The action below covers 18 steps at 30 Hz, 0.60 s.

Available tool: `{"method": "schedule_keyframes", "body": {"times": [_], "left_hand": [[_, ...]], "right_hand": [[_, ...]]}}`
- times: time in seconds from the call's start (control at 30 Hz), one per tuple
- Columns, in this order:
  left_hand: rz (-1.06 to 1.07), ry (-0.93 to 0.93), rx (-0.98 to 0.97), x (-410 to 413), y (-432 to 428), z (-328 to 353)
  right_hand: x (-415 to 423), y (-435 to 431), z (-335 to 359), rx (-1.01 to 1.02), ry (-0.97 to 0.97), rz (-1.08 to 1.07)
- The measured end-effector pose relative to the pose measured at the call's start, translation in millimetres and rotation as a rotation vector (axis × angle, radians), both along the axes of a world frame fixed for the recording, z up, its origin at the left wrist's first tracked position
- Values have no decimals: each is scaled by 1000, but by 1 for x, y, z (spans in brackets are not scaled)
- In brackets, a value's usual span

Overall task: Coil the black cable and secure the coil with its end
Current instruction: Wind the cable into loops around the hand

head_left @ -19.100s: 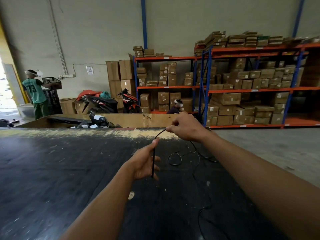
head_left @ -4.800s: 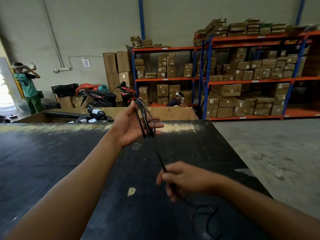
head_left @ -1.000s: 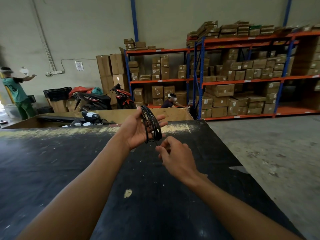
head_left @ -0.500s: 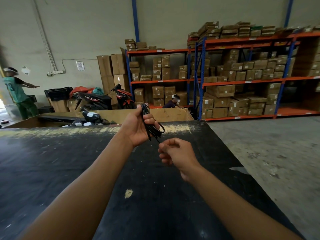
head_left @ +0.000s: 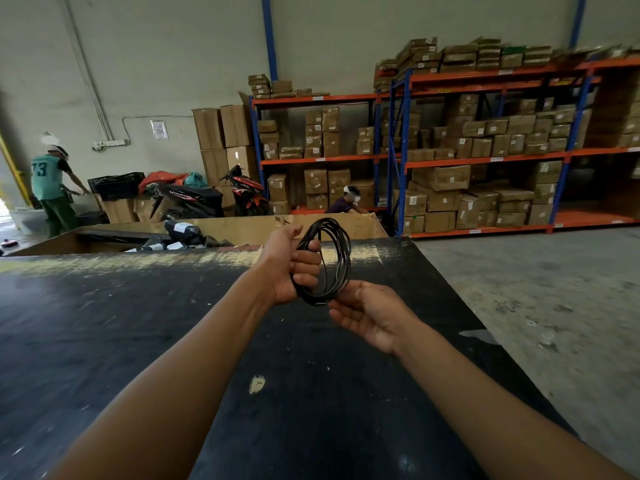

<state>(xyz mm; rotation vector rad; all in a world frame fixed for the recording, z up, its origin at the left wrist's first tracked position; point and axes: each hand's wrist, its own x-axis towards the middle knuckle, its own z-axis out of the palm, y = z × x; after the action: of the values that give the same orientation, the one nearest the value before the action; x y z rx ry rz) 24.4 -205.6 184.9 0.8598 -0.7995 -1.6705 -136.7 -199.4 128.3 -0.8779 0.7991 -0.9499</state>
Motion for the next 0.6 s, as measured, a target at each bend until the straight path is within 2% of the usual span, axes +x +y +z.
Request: {"method": "schedule_keyframes", "body": {"times": [0.4,0.5,0.6], "left_hand": [[-22,-351,-55,-19,3,-10],[-33,-424,-56,-24,5,-13],[-52,-522,-81,-29,7,-17]], "right_hand": [[-35,-7,4,-66,263,97],[-45,-10,3,-158,318,11],[-53,-12,9,-297,234,-93]]}}
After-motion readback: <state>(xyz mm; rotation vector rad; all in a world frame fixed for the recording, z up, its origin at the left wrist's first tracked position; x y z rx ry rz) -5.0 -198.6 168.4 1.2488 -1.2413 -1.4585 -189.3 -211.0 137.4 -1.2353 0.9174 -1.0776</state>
